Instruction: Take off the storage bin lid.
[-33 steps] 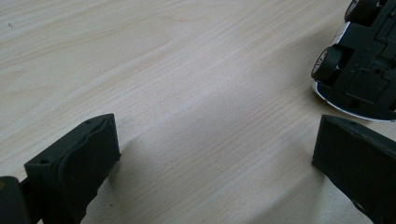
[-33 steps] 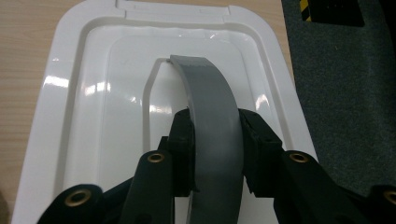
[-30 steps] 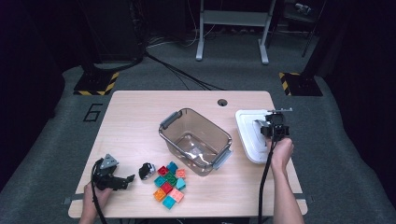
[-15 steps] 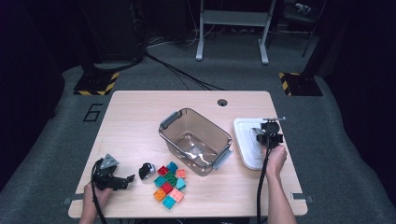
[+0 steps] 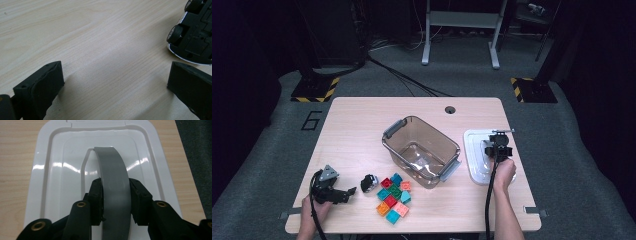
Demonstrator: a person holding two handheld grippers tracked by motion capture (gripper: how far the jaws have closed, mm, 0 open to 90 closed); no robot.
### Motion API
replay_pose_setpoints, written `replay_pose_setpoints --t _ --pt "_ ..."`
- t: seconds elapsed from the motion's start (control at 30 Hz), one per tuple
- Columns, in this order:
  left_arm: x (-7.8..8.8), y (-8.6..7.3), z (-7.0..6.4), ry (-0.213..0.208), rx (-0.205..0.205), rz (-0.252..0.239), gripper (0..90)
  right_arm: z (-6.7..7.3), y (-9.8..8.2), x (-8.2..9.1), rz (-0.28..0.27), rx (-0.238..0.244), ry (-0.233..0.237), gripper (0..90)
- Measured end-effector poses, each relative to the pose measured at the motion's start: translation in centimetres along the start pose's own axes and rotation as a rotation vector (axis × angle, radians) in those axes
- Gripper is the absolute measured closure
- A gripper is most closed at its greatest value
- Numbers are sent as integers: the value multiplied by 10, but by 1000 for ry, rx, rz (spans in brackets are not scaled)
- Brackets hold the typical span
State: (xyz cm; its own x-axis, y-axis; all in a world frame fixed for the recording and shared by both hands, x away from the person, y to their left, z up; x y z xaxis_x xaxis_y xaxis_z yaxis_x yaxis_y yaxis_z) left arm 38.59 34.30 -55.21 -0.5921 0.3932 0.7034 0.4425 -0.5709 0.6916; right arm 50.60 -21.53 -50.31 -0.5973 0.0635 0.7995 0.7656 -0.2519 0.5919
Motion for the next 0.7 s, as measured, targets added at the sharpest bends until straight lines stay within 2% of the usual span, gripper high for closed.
replay_pose_setpoints --t 0.1,0.13,0.17,0.23,0.27,0.33,0.57,0.6,0.63,0.7 --pt "0 0 0 4 1 -3 4 -1 0 3 8 -9 16 576" --pt "-1 0 0 7 2 -7 4 -3 0 4 1 1 26 536" --pt "0 0 0 2 1 0 4 -3 0 6 3 -12 37 479" --pt "0 0 0 5 1 -4 4 -4 -1 11 5 -7 63 423" --pt "0 0 0 3 1 -2 4 -4 -1 14 1 -4 84 371" --pt "-1 0 0 11 3 -9 4 -3 -3 21 2 -3 125 324" --pt "-1 0 0 9 2 -8 3 -1 -17 41 1 45 212 162" --pt "-1 0 0 10 2 -8 3 -2 -19 43 -8 70 223 138" --pt "-1 0 0 10 2 -8 4 -1 -22 45 -2 67 235 137" --pt "-1 0 0 10 2 -8 4 0 -28 49 -9 93 246 117"
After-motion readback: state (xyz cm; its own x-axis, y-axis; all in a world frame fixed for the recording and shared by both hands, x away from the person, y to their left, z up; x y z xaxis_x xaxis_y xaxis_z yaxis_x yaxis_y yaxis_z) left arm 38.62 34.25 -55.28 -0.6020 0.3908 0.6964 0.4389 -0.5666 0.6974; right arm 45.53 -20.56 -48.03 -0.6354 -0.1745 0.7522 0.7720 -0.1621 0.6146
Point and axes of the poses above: each handheld gripper's, and its own axes: x roughly backward along the jaws, y roughly out of its top, z roughly to its left, the point moved 3 cm from there along -x, roughly forward along the jaws, and after that the axes turned 13 degrees about -x, right-handed, at the moved point
